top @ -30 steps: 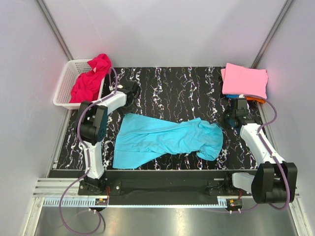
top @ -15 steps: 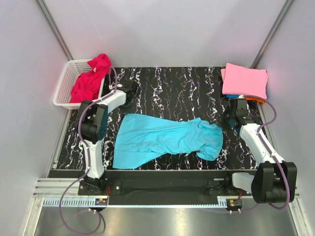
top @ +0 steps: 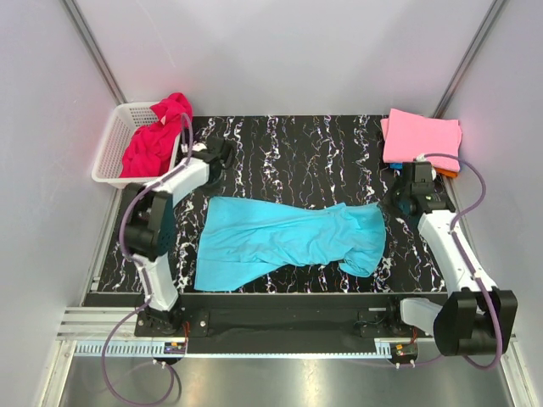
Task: Fold and stack the t-shirts
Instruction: Flatten the tshirt out
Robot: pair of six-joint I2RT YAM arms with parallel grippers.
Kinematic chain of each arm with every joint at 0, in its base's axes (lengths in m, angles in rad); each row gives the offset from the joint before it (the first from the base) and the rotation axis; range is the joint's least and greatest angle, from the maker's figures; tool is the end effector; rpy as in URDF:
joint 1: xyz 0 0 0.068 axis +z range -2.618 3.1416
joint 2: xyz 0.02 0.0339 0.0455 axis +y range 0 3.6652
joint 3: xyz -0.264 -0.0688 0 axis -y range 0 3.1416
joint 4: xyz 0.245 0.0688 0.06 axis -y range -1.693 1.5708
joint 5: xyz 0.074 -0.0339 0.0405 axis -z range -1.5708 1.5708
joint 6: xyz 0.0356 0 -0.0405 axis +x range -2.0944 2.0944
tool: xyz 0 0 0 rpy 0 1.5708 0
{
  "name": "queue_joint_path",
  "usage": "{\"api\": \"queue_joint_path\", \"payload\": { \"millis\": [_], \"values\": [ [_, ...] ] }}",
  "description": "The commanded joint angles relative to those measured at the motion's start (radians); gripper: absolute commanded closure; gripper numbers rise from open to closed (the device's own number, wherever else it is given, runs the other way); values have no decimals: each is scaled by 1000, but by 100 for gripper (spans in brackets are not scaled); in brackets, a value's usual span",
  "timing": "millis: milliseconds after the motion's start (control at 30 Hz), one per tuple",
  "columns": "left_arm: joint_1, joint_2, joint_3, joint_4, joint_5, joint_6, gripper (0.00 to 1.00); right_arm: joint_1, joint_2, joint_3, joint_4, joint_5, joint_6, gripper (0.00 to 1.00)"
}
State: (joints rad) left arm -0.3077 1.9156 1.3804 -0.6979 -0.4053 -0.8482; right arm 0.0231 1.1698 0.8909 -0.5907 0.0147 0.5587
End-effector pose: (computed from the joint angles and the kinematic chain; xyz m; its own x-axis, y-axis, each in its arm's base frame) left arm 0.3721 -0.1035 0.1879 -0.7101 -0.4976 -0.4982 -0.5728 0.8197 -0.0025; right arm 0.2397 0.0050 0.2631 -0.6549 0.5150 -0.5530 0.3934 0.8572 0.3325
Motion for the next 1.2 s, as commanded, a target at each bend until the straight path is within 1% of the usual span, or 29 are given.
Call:
{"api": "queue_joint_path", "payload": {
  "millis": [0,33,133,167,267,300,367,400,500,633,667,800,1000,1067,1167],
  "values": [
    [7,-196,-24,-11,-53,44,100,-6,-61,168,-78,90,-89,100],
    [9,-255,-29,-17,-55,55,100,-6,-68,198,-118,97,-104,100],
    [9,-348,-24,-57,-49,77,100,-6,-91,308,-173,107,-95,100],
    [9,-412,-12,-69,-44,81,100,-5,-105,333,-193,102,-95,100],
    [9,-510,11,-115,-9,112,100,-5,-145,454,-257,91,-100,100],
    [9,-579,26,-129,3,121,100,-6,-148,535,-280,82,-112,100],
    [9,-645,55,-141,54,152,100,-5,-147,658,-351,74,-144,100],
    [9,-718,65,-144,98,179,100,-6,-157,690,-366,70,-160,100],
    [9,-843,112,-146,195,240,100,-6,-182,804,-400,44,-201,100],
    [9,-967,184,-149,267,300,100,-5,-205,950,-441,-13,-262,100],
    [9,-987,212,-150,282,311,100,-8,-209,1000,-449,-39,-272,100],
    [9,-1089,255,-150,359,337,100,-6,-260,1091,-483,-70,-309,100],
    [9,-1242,250,-150,470,366,100,-6,-335,1220,-501,-90,-336,100],
    [9,-1277,253,-150,471,380,100,-6,-335,1269,-494,-116,-333,100],
    [9,-1278,275,-156,409,408,100,-8,-306,1303,-454,-136,-329,100]
  ]
}}
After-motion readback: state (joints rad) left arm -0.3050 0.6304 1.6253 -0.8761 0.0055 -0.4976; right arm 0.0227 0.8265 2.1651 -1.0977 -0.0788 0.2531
